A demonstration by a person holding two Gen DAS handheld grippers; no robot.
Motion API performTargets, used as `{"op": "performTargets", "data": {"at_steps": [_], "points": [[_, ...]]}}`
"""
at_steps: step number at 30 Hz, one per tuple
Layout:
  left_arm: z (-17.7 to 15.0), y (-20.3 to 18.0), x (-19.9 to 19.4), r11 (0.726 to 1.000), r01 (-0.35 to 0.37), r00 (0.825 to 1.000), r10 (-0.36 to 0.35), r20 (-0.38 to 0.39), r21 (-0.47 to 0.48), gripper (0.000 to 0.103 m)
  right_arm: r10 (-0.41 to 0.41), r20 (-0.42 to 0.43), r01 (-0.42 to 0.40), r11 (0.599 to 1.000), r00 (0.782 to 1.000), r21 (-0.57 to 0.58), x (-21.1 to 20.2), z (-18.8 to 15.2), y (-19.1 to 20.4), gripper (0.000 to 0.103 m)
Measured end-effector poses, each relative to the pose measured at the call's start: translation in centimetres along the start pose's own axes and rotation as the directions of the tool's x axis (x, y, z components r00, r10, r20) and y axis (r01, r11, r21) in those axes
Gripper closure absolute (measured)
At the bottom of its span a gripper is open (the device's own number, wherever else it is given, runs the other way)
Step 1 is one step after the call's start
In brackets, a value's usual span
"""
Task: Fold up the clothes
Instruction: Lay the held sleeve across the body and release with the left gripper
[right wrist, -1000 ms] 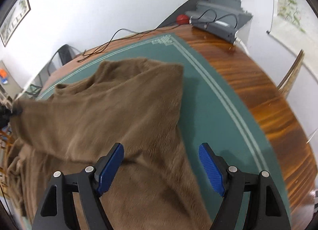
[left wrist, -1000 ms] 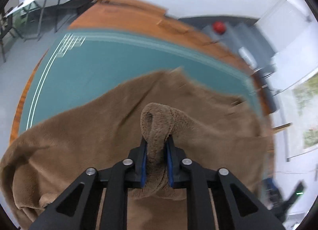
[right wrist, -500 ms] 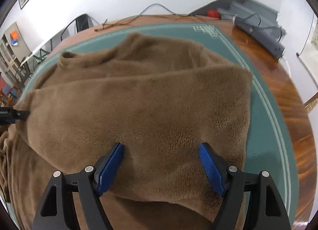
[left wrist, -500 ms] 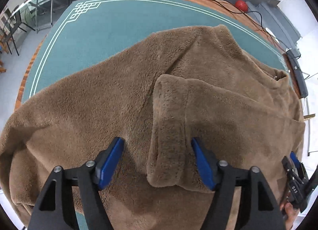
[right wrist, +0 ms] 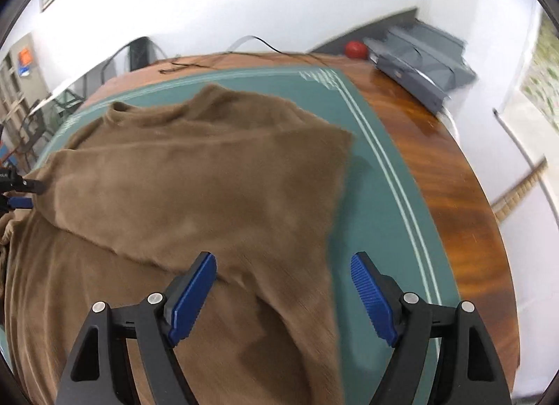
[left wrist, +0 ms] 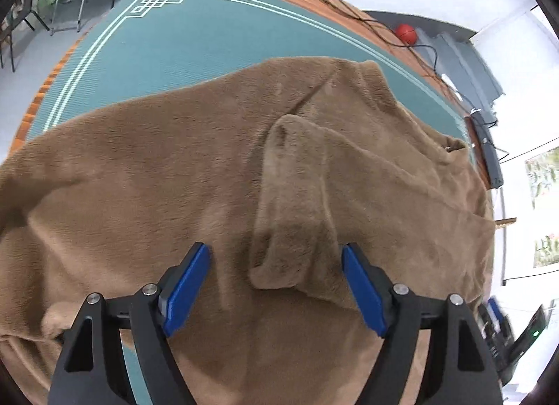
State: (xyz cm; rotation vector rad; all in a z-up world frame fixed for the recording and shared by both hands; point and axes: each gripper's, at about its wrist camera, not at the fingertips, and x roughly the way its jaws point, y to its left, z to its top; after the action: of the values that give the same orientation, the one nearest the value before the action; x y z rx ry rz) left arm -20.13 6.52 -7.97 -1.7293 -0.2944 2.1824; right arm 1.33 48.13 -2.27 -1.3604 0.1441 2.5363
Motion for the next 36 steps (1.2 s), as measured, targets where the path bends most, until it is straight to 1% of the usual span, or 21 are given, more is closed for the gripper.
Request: {"op": "performTargets", "data": {"at_steps": [4, 6, 8, 10, 12, 13, 14, 15, 16, 17, 19, 21, 22, 25, 26, 28, 32, 35, 36], "points": [[-0.1, -0.9, 0.4, 0.999, 0.043, 0.999, -0.044, 0.014, 0.014, 0.022, -0.024, -0.038, 0.025, 0.999, 0.999, 0.037, -0.1, -2.2, -1.9, 0.022], [0.1, -1.4, 0.8, 0.998, 0.054, 0.998, -0.054, 0.015, 0.020, 0.022, -0.020, -0.053, 0.022, 0.999, 0.998, 0.031, 0.1, -2.6, -2.1, 0.022], [0.0, -1.6, 1.2, 0.998, 0.062, 0.998, -0.062, 0.009, 0.018, 0.022, -0.020, -0.068, 0.020, 1.000, 0.998, -0.003, 0.8, -2.5, -1.5, 0.022], [0.3, -2.0, 1.7, 0.999, 0.046, 0.999, -0.046, 0.002, 0.017, 0.022, -0.021, -0.082, 0.018, 0.999, 0.996, -0.044, 1.7, -2.1, -0.6, 0.022], [0.5, -2.5, 1.9, 0.999, 0.025, 1.000, -0.025, -0.005, 0.027, 0.022, -0.070, -0.073, 0.063, 0.994, 0.995, -0.092, 2.4, -1.8, 0.1, 0.022], [0.4, -2.2, 1.5, 0.999, 0.019, 1.000, -0.018, -0.023, 0.030, 0.024, -0.100, -0.061, 0.093, 0.991, 0.993, -0.100, 2.7, -1.5, 0.2, 0.022], [0.2, -2.0, 1.4, 1.000, 0.011, 0.999, -0.010, -0.043, 0.020, 0.034, -0.130, -0.045, 0.126, 0.989, 0.991, -0.082, 2.6, -1.1, -0.2, 0.022], [0.0, -1.9, 1.3, 1.000, 0.004, 0.998, -0.003, -0.062, 0.011, 0.047, -0.161, -0.027, 0.160, 0.986, 0.987, -0.036, 2.3, -0.9, -1.2, 0.022], [-0.2, -1.7, 1.2, 1.000, -0.004, 0.997, 0.004, -0.082, 0.001, 0.050, -0.182, -0.016, 0.182, 0.983, 0.983, 0.017, 1.9, -0.8, -2.4, 0.022], [-0.6, -1.3, 0.8, 1.000, 0.017, 0.995, -0.018, -0.099, -0.016, 0.052, -0.196, -0.009, 0.196, 0.978, 0.981, 0.066, 1.6, -0.8, -3.6, 0.021], [-1.6, -0.9, 0.4, 0.997, 0.072, 0.990, -0.075, -0.123, -0.029, 0.052, -0.224, -0.014, 0.224, 0.966, 0.974, 0.129, 1.3, -1.1, -5.6, 0.019], [-2.5, -1.1, 0.4, 0.998, 0.063, 0.988, -0.063, -0.143, -0.010, 0.052, -0.228, -0.042, 0.231, 0.962, 0.973, 0.144, 1.8, -1.6, -6.6, 0.018], [-3.2, -1.4, 0.6, 0.999, 0.040, 0.988, -0.038, -0.151, 0.014, 0.052, -0.227, -0.054, 0.232, 0.963, 0.972, 0.139, 2.1, -1.8, -6.6, 0.018], [-4.1, -1.9, 0.6, 0.998, 0.004, 0.989, 0.004, -0.145, 0.055, 0.052, -0.225, -0.085, 0.235, 0.963, 0.971, 0.130, 2.9, -2.1, -6.7, 0.018], [-4.2, -2.0, 0.5, 0.998, -0.001, 0.989, 0.009, -0.148, 0.057, 0.051, -0.224, -0.086, 0.234, 0.963, 0.971, 0.130, 2.9, -2.1, -6.7, 0.018], [-4.2, -2.0, 0.0, 0.999, 0.002, 0.988, 0.006, -0.153, 0.052, 0.046, -0.204, -0.090, 0.215, 0.967, 0.975, 0.137, 2.5, -1.9, -6.8, 0.018], [-3.8, -2.2, -2.8, 0.998, 0.000, 0.997, 0.004, -0.072, 0.056, 0.033, -0.152, -0.062, 0.160, 0.974, 0.986, 0.158, 0.1, -1.9, -6.8, 0.018], [-3.5, -2.8, -4.7, 0.998, 0.001, 1.000, -0.002, 0.003, 0.057, 0.026, -0.100, -0.002, 0.099, 0.980, 0.995, 0.175, -2.0, -1.3, -5.7, 0.018], [-3.5, -2.9, -5.1, 0.998, 0.011, 1.000, -0.011, 0.015, 0.058, 0.025, -0.083, 0.020, 0.078, 0.981, 0.996, 0.180, -2.6, -1.1, -5.2, 0.018]]}}
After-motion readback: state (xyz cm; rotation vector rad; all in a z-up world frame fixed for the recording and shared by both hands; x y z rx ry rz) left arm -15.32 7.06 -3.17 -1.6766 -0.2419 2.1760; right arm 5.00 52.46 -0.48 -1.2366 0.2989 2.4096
